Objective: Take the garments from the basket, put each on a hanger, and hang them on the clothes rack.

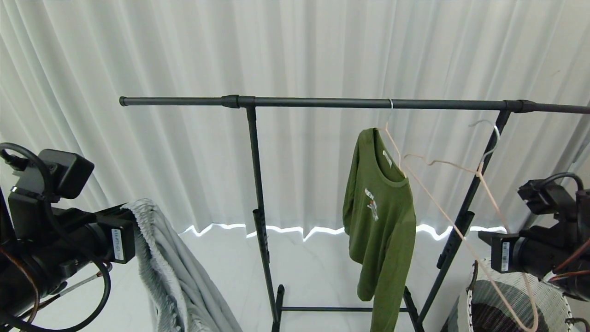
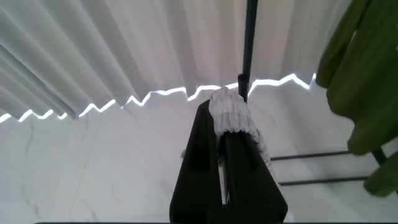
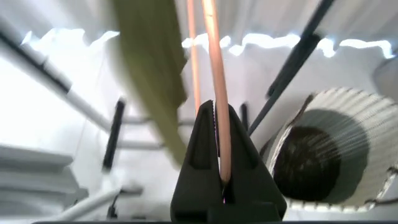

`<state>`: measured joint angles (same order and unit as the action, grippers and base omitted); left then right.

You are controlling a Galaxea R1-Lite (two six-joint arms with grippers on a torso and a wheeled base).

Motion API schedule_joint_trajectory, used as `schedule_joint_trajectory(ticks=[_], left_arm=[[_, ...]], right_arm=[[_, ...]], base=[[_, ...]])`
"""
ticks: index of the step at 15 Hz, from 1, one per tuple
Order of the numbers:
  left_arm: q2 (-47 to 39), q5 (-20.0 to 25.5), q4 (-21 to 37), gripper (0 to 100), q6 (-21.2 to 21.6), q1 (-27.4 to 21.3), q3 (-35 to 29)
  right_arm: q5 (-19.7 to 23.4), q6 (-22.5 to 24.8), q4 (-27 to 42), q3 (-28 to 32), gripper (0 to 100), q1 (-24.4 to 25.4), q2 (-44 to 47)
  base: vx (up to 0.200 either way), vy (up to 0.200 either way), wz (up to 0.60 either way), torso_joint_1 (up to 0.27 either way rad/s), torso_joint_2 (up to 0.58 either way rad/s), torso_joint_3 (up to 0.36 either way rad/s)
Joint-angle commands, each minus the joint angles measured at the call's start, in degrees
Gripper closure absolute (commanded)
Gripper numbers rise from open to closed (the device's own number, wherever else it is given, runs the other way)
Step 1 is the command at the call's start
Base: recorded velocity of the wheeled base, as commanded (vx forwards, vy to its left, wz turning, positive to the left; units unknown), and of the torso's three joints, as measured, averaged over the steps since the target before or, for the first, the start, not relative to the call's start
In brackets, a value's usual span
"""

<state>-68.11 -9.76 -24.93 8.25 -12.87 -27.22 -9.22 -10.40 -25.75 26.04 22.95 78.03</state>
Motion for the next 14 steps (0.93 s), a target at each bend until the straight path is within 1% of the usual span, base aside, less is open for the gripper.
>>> schedule_joint_trajectory(ticks=[1, 4, 6, 8, 9, 11, 13, 14], left_arm=[[-0.45, 0.01, -0.03, 100, 0.01, -0.22, 0.41], [-0.71, 0.01, -0.03, 100, 0.01, -1.01, 0.50], [-0.62, -0.08, -0.03, 100, 0.01, -1.72, 0.33], [-0.45, -0.69, -0.03, 100, 0.45, -1.63, -2.49], [-0.36, -1.49, 0.06, 100, 0.54, -1.63, -4.68], [-1.15, -3.86, 0.23, 100, 3.00, -1.72, -7.93], [-2.82, -4.47, 0.32, 100, 3.52, -1.72, -11.27], [-4.31, -4.47, 0.32, 100, 3.52, -1.80, -13.74]], right_arm=[[0.69, -0.06, -0.18, -1.61, 100, 6.22, -0.78], [1.66, -0.15, -0.44, -0.99, 100, 12.29, -0.86], [1.66, -0.06, -1.24, -0.64, 100, 14.57, -1.48], [2.36, -0.06, -1.41, -0.29, 100, 15.63, -2.89], [3.85, -0.06, -1.50, -0.20, 100, 15.63, -3.41], [8.43, 0.12, -1.50, 0.33, 100, 15.63, -4.38], [12.82, 0.38, -1.41, 2.00, 100, 15.72, -4.12], [15.98, 0.38, -1.41, 2.96, 100, 15.72, -3.76]], base=[[0.000, 0.000, 0.00, 0.000, 0.00, 0.000], [0.000, 0.000, 0.00, 0.000, 0.00, 0.000], [0.000, 0.000, 0.00, 0.000, 0.00, 0.000], [0.000, 0.000, 0.00, 0.000, 0.00, 0.000], [0.000, 0.000, 0.00, 0.000, 0.00, 0.000], [0.000, 0.000, 0.00, 0.000, 0.00, 0.000], [0.000, 0.000, 0.00, 0.000, 0.00, 0.000], [0.000, 0.000, 0.00, 0.000, 0.00, 0.000]])
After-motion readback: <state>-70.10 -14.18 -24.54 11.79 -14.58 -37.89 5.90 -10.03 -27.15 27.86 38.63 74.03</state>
